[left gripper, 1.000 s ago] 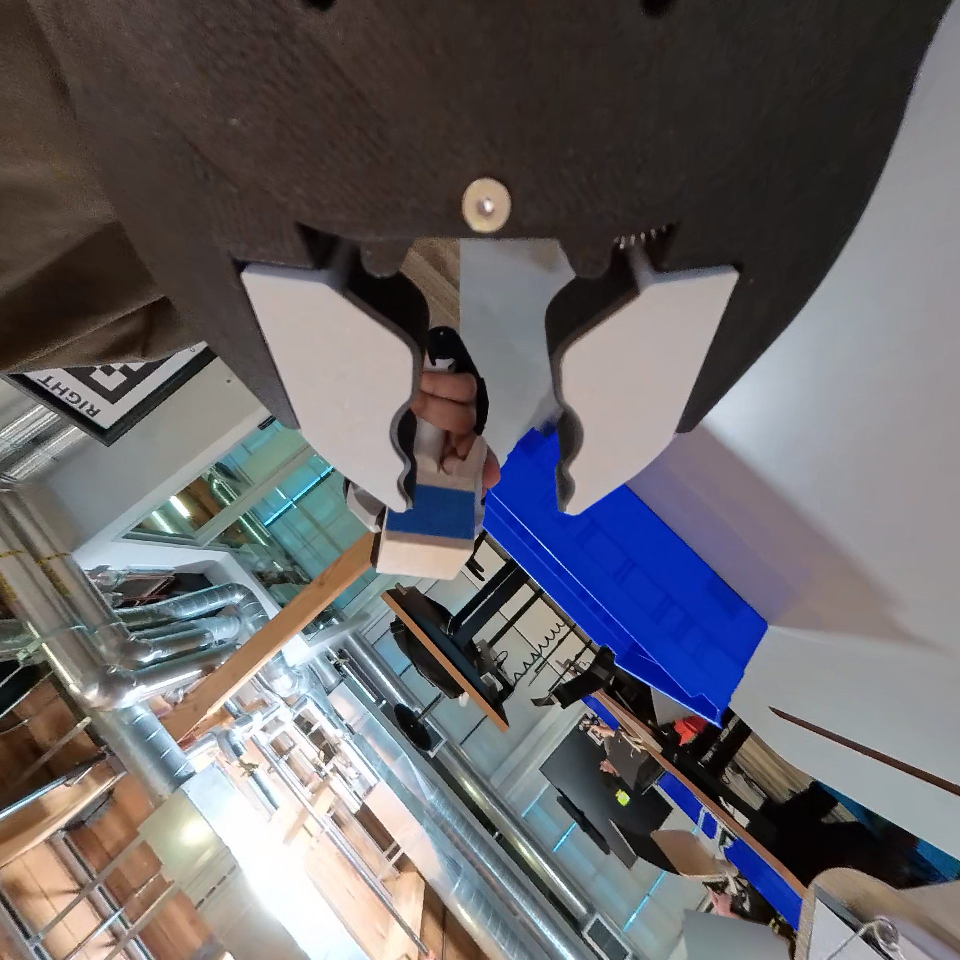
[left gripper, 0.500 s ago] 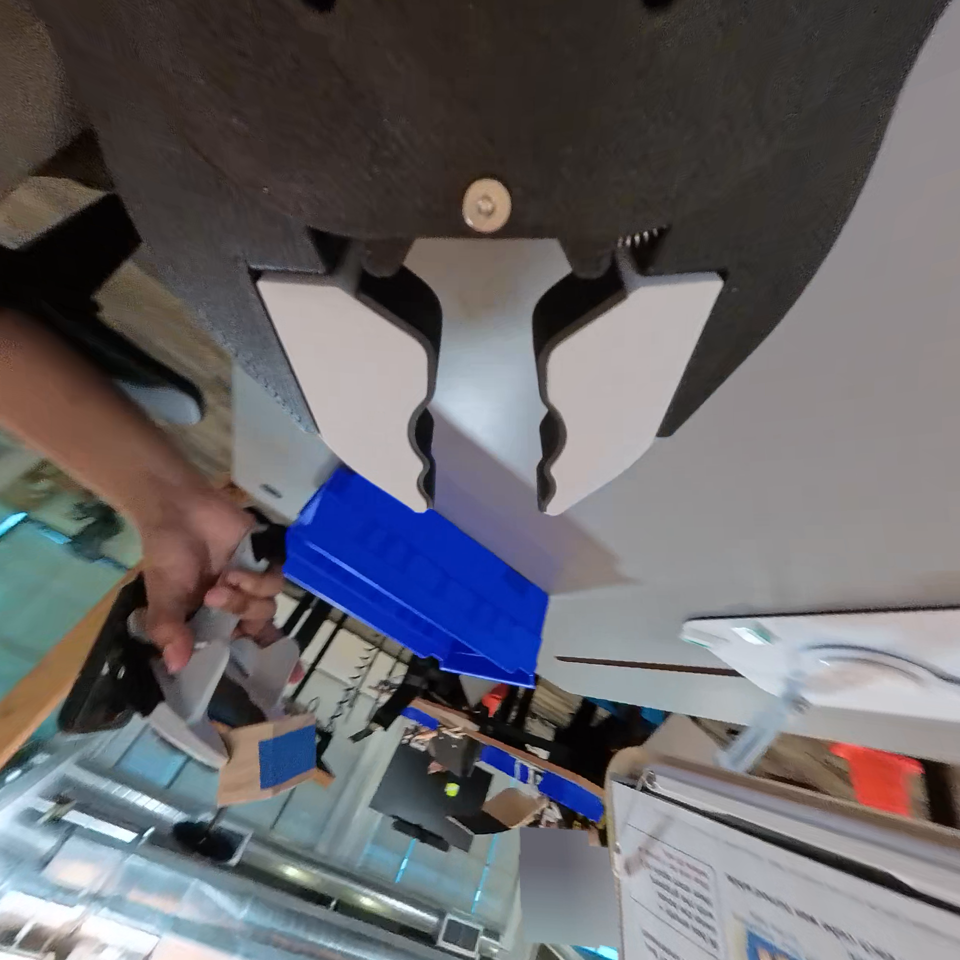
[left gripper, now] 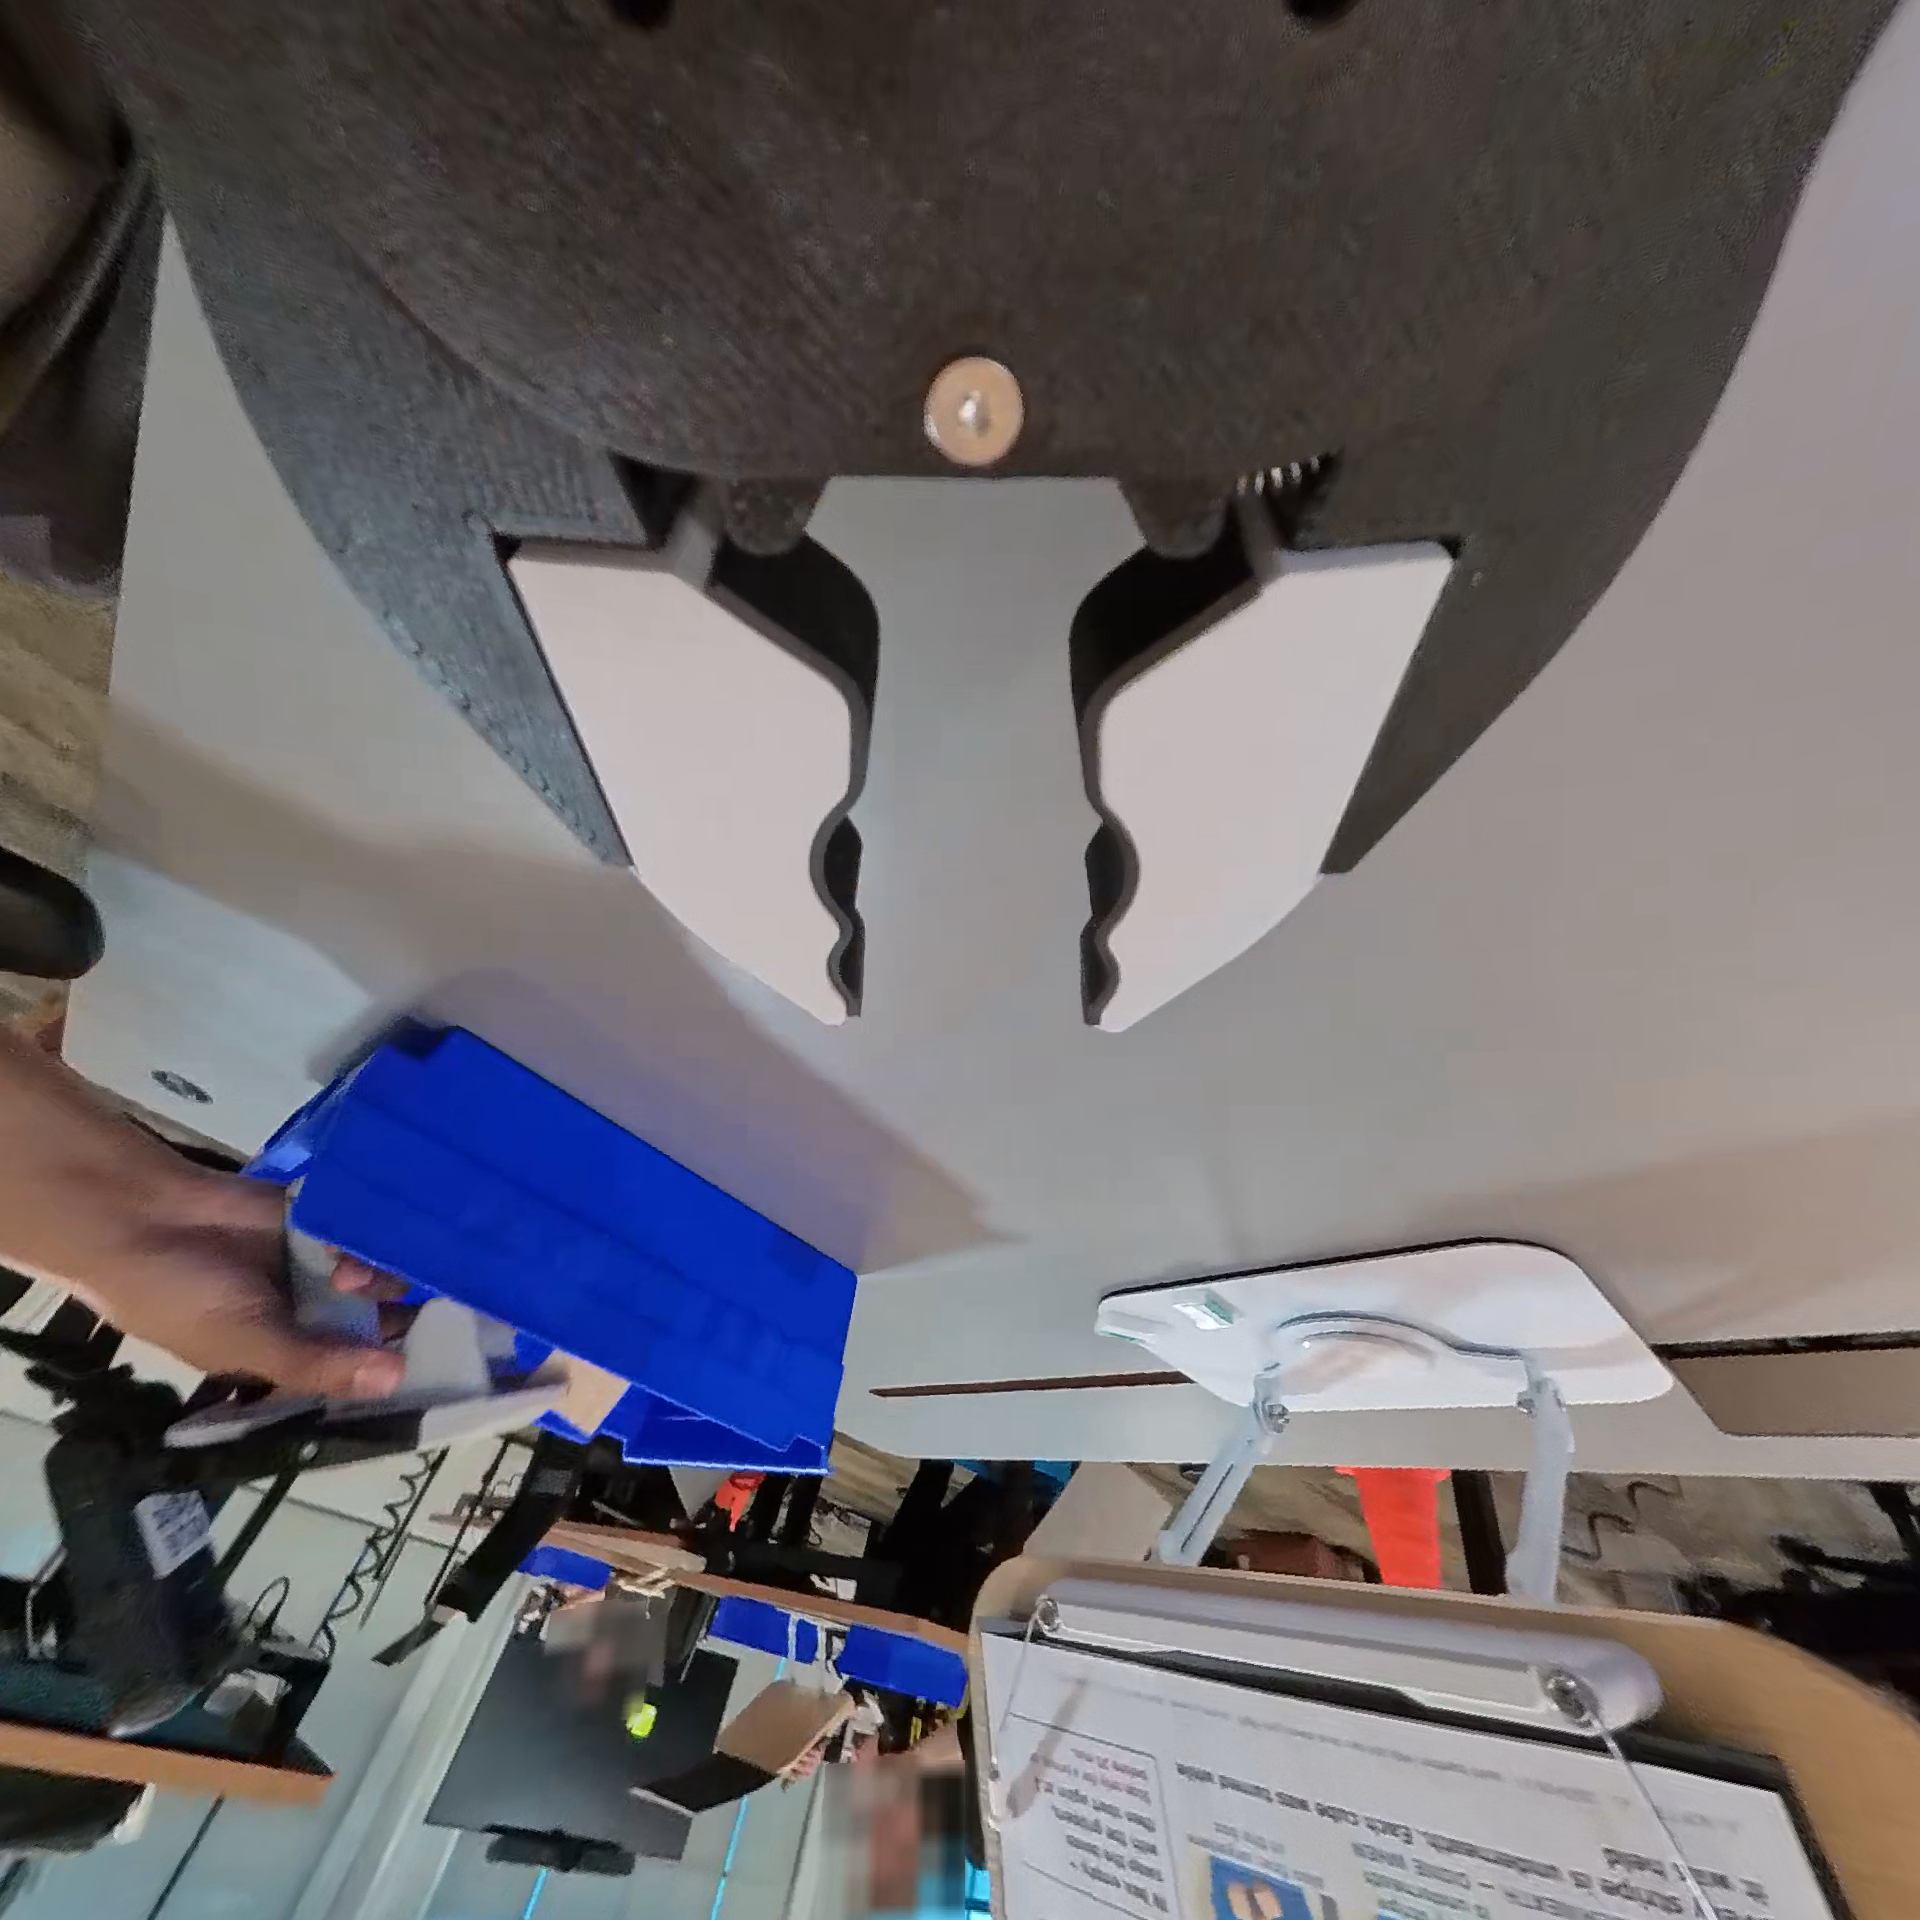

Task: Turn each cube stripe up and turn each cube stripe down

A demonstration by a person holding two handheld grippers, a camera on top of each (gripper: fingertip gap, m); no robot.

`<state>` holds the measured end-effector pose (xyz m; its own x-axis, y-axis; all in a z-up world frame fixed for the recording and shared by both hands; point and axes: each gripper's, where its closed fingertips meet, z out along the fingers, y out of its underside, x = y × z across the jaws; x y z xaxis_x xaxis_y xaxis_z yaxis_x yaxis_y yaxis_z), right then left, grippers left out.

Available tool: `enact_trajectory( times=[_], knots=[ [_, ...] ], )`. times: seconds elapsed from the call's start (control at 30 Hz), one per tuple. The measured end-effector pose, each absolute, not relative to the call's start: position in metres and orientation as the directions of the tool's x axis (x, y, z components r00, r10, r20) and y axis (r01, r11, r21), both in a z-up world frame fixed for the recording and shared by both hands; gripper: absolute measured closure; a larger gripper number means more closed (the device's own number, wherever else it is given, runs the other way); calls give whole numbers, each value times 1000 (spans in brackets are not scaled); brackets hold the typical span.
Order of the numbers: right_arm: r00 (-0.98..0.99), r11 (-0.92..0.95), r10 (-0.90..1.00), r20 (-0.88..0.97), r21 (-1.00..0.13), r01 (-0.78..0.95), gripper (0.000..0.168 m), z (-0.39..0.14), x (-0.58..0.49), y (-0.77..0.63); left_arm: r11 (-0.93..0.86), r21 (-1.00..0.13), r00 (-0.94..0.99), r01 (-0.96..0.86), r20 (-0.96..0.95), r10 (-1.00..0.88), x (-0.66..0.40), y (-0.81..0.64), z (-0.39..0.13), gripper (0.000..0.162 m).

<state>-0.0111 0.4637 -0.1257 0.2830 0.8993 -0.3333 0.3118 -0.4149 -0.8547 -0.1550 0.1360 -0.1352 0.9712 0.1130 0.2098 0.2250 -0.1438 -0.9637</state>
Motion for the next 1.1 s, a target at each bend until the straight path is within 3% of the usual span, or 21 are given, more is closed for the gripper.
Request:
enact_trajectory(
  times=[0.17,0.47,0.97,1.1],
  knots=[
    [333,-403,906,-259,-768,497,125,-166,-17,461,-121,-956,958,266,249,142,-164,124,-134,122],
    [361,-338,923,-131,-721,605,125,-191,-14,464,-48,-925,918,377,366,153,-178,113,-127,122],
    [368,-288,928,-60,-744,604,124,-191,-11,469,-59,-905,903,420,411,124,-175,119,-129,122],
    [390,-292,919,-59,-767,572,110,-179,-9,473,-68,-912,910,405,395,124,-174,119,-130,122]
  ],
)
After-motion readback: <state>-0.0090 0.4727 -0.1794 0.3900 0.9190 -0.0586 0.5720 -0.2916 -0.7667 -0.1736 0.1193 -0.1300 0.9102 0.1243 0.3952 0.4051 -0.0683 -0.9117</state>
